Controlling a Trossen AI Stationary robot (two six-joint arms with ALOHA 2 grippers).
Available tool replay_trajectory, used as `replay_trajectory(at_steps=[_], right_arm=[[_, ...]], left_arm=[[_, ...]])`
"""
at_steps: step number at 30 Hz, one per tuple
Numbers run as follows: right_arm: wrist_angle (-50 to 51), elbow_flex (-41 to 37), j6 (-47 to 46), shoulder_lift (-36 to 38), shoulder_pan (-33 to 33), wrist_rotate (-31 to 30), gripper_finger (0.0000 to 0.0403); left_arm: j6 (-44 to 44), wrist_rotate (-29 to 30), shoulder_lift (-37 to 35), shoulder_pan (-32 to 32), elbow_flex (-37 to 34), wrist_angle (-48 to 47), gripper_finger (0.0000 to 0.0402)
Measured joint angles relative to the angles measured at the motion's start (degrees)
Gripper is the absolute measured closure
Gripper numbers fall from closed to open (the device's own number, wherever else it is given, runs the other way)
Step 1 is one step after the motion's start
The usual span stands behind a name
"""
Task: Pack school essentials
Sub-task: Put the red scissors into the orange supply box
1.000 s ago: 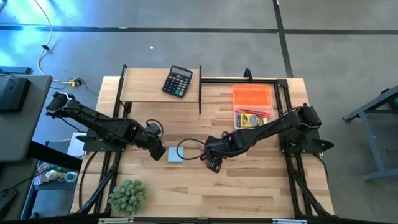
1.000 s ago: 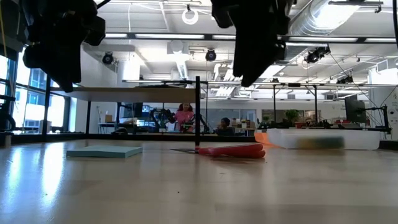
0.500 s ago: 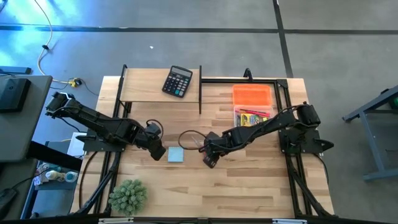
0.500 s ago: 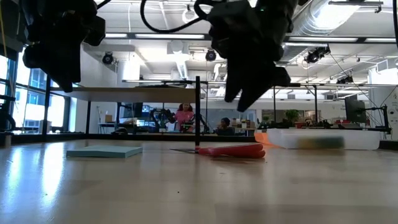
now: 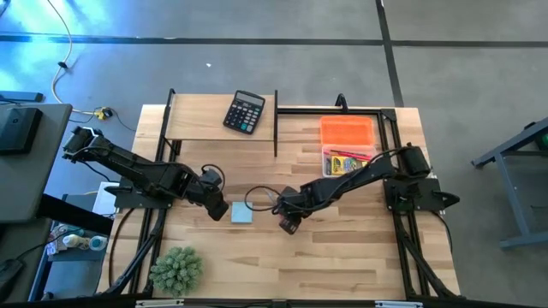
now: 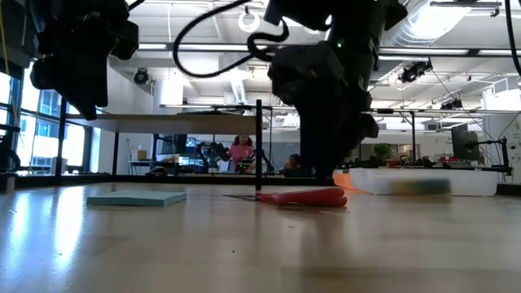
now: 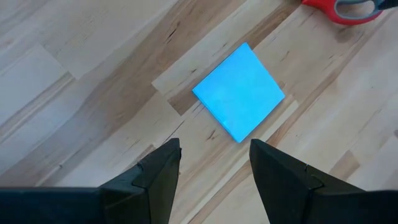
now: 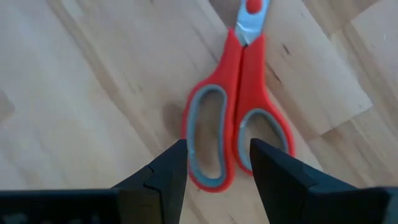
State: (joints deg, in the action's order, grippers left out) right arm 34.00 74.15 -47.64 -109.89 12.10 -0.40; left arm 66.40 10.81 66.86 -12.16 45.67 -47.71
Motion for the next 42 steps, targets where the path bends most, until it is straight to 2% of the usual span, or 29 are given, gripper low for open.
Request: replay_trajectory(at_steps=[15, 22, 29, 38, 42], right_arm=[[0.65, -0.04, 1.62, -2.09, -0.04, -2.03, 0.024], [0.35, 0.09, 1.51, -4.28, 0.02, -1.62, 0.0255], [1.52, 0.27, -1.21, -4.98, 0.02, -1.2, 0.0289], [2.99, 0.2, -2.69, -4.98, -0.02, -0.58, 0.0368], [3.14, 0.2, -2.7, -4.78, -0.01, -0.17, 0.0377]], left_arm=[[0.02, 0.13, -0.01, 0.0, 0.0, -0.06, 0.0216], [-0.56, 0.2, -0.01, 0.0, 0.0, -0.28, 0.0216], [-0.92, 0.24, 0.0, 0.0, 0.0, -0.52, 0.0216], [-3.21, 0.29, 0.0, 0.0, 0.0, -0.49, 0.0216], [-5.89, -0.56, 0.0, 0.01, 0.0, -0.49, 0.0216]])
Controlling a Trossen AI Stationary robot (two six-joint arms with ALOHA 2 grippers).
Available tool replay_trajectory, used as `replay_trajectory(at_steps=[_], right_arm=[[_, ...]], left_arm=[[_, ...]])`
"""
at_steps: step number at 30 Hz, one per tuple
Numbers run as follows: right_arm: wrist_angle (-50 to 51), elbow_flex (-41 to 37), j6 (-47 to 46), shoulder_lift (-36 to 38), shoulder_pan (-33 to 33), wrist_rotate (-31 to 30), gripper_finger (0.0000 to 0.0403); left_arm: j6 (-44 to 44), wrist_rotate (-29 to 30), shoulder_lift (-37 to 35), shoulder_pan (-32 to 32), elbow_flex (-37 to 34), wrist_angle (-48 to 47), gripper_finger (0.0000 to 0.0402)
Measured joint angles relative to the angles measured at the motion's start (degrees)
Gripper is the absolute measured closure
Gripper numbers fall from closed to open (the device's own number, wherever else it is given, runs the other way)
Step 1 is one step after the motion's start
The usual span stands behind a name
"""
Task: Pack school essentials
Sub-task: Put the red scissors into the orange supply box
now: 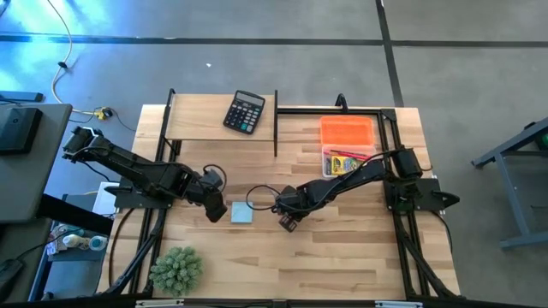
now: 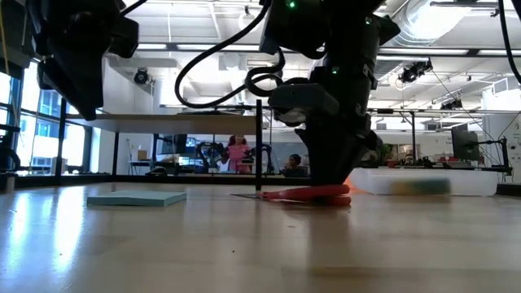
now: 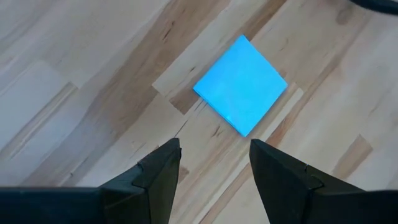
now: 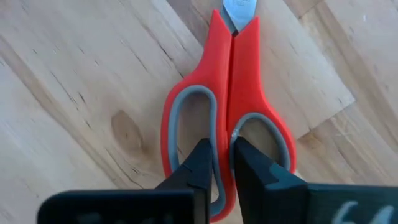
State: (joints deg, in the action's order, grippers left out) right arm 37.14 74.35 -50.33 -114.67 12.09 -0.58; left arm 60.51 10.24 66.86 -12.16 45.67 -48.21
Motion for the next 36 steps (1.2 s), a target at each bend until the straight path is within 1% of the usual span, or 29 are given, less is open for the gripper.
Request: replay_trajectory(at_steps=[8, 12, 18, 28, 32, 36], right_arm=[[3.17, -0.5, -1.53, 3.35, 0.87, 1.48, 0.0376], [4.87, -0.46, -2.86, 5.09, 1.75, -0.13, 0.0382], [5.78, -0.37, -4.95, 7.69, 3.55, -2.51, 0.0382], [12.77, -0.28, -8.18, 14.01, 3.36, -10.94, 0.0382], [16.19, -0.28, -9.37, 17.35, 3.17, -15.51, 0.0382], [21.65, -0.26, -10.29, 21.18, 2.52, -19.66, 0.0382]], left_arm=[[-5.17, -0.67, -0.01, 0.01, 0.0, 0.04, 0.0216], [-9.21, -1.3, 0.0, 0.01, 0.0, 0.03, 0.0216], [-12.85, -1.34, 0.01, 0.01, -0.02, 0.36, 0.0216], [-19.0, -1.37, 0.0, 0.01, 0.0, 1.98, 0.0216], [-20.2, -0.85, 0.01, 0.09, 0.0, 2.13, 0.0216], [-19.59, -0.51, -0.01, 0.9, -0.02, 2.19, 0.0216]])
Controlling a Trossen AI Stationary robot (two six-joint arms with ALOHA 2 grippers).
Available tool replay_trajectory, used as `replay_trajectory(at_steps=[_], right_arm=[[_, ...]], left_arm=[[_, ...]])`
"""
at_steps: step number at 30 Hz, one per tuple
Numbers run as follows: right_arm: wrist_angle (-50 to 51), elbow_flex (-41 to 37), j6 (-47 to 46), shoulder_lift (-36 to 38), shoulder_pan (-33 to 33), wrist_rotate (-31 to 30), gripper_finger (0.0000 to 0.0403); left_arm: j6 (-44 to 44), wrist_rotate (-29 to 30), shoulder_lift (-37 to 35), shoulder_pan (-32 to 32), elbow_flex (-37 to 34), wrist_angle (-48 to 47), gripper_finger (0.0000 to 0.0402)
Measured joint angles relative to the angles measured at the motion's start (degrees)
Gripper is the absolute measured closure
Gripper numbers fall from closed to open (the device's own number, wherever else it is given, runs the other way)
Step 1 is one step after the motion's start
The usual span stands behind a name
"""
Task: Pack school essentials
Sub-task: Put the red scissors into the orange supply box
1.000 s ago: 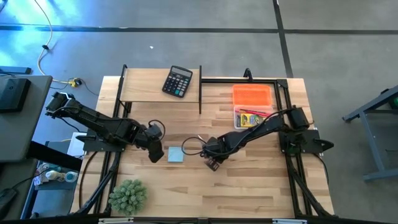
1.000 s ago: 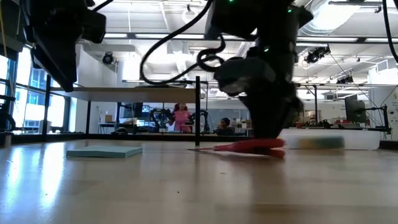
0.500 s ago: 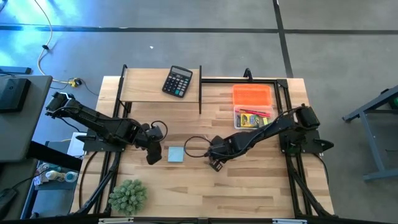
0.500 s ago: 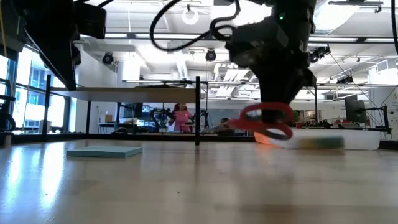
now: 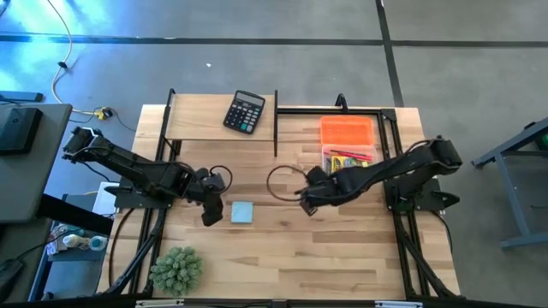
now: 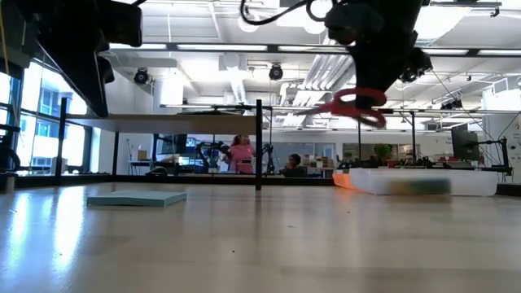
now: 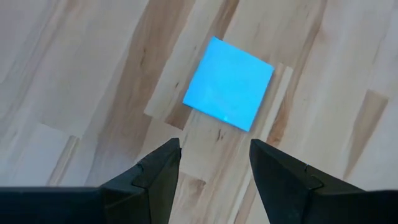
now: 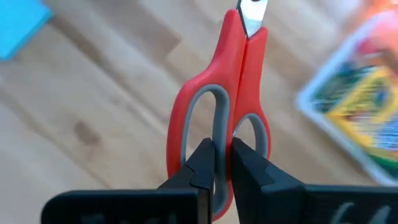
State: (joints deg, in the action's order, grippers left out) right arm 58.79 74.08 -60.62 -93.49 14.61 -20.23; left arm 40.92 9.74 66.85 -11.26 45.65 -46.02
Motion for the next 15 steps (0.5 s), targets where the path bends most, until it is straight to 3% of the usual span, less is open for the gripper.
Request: replay_trajectory(at_steps=[6, 15], right_arm=[[10.07, 0.0, 0.76, 6.84, -2.16, -6.47, 0.0382], [23.07, 0.0, 5.71, 19.65, -8.48, -8.99, 0.0382]], left_arm=[[1.01, 0.59, 0.01, 1.85, 0.02, 0.02, 0.0216], [3.61, 4.31, 0.0, 4.25, 0.02, 0.12, 0.0216]])
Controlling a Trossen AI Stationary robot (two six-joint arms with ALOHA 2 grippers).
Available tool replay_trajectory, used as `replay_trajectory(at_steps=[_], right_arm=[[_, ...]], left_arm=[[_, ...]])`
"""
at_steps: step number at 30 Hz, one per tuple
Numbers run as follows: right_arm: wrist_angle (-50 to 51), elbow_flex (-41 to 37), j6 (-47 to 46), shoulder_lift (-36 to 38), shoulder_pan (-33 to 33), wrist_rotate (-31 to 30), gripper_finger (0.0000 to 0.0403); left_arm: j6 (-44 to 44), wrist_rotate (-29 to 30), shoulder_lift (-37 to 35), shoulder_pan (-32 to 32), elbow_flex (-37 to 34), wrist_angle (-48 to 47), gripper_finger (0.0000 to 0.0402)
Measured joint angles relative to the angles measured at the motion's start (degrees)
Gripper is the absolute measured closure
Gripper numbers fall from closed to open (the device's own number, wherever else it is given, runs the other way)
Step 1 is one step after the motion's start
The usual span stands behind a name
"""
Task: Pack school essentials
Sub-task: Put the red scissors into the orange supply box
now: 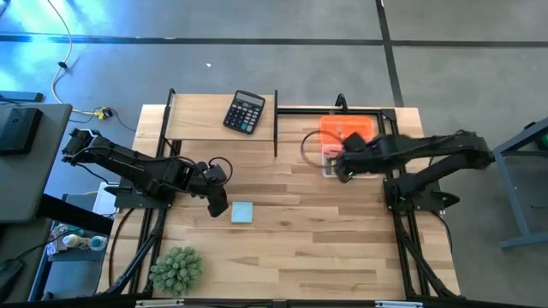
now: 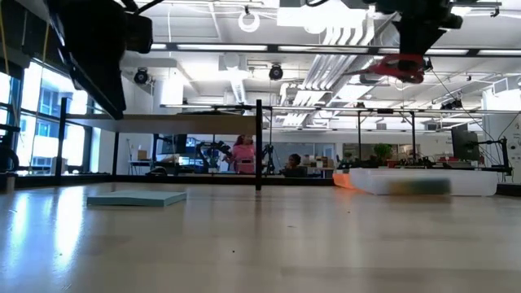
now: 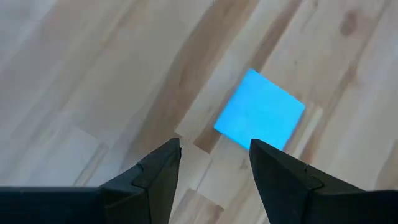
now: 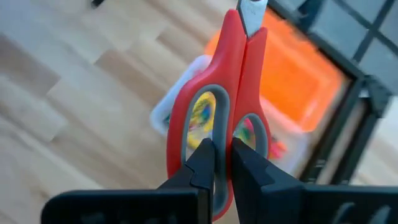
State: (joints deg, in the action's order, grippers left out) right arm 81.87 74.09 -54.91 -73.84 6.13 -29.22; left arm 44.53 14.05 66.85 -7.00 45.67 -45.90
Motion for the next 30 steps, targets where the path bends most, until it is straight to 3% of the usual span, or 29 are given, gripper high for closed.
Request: replay_trajectory(at_steps=[6, 10, 16, 22, 30], right_arm=[[2.61, -0.04, 3.83, 8.95, -4.25, -3.51, 0.0382], [0.22, -6.04, 6.04, 15.2, -6.91, -4.38, 0.0382], [-9.06, -19.54, 12.16, 22.94, -10.74, 4.83, 0.0382], [-15.51, -28.9, 22.98, 24.13, -15.12, 16.45, 0.0382], [-15.59, -31.4, 36.57, 20.9, -17.38, 18.29, 0.0382]], left_arm=[[0.43, -1.43, 0.0, 2.69, 0.0, 1.59, 0.0216], [0.44, -1.6, 0.0, 4.79, -0.02, 4.43, 0.0216], [0.33, -1.62, 0.01, 8.18, -0.02, 8.14, 0.0216], [0.31, -1.53, 0.0, 11.23, -0.02, 10.39, 0.0216], [0.36, -1.42, 0.0, 13.64, -0.02, 10.43, 0.0216]])
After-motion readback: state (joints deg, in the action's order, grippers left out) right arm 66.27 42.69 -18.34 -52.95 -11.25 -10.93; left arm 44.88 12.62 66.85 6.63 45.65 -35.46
